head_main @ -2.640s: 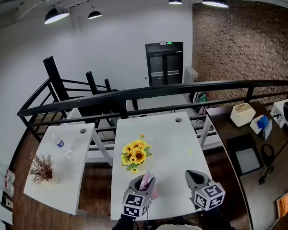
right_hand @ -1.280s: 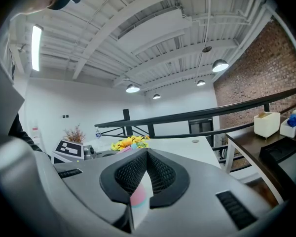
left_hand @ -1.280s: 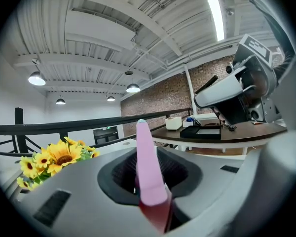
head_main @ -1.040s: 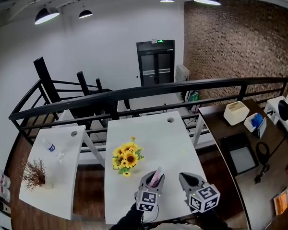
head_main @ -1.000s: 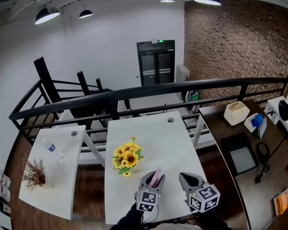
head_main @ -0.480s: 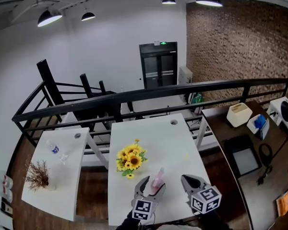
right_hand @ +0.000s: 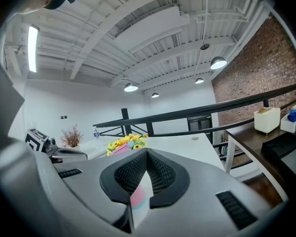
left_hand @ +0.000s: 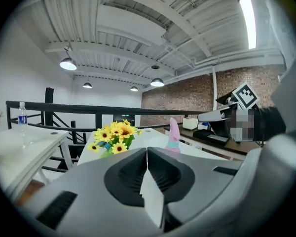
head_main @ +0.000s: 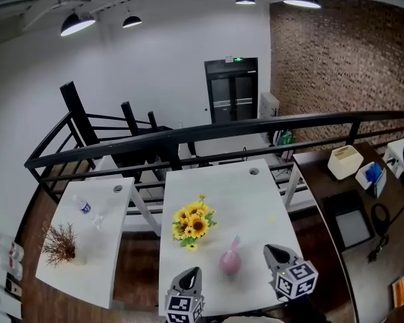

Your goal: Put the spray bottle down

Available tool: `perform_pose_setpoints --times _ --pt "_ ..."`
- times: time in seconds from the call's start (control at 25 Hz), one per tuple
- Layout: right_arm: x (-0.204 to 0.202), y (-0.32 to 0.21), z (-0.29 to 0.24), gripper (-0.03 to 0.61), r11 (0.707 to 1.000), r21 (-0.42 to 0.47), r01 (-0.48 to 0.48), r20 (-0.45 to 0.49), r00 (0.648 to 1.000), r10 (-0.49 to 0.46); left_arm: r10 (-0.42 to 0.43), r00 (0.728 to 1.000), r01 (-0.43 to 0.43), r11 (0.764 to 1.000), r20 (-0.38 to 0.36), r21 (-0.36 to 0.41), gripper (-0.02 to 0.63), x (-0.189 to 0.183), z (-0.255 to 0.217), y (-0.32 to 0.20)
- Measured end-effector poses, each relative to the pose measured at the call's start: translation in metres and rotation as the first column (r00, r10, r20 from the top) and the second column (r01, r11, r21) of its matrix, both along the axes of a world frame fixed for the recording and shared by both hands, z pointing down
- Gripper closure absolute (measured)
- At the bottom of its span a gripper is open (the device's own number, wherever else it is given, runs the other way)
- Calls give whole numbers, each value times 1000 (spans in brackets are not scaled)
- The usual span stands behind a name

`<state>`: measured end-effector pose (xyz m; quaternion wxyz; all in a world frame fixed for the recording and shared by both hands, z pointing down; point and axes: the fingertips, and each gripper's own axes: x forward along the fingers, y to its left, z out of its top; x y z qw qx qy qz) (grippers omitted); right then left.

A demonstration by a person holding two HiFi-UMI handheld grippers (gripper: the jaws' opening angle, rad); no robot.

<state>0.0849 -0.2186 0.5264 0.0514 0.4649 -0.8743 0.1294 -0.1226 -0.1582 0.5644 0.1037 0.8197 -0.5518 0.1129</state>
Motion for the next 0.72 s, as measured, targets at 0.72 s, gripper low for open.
perform_pose_setpoints --times 0.72 --pt "2 6 -10 598 999 53 -1 -18 1000 2 15 993 -20 999 -121 -39 623 7 -7 -2"
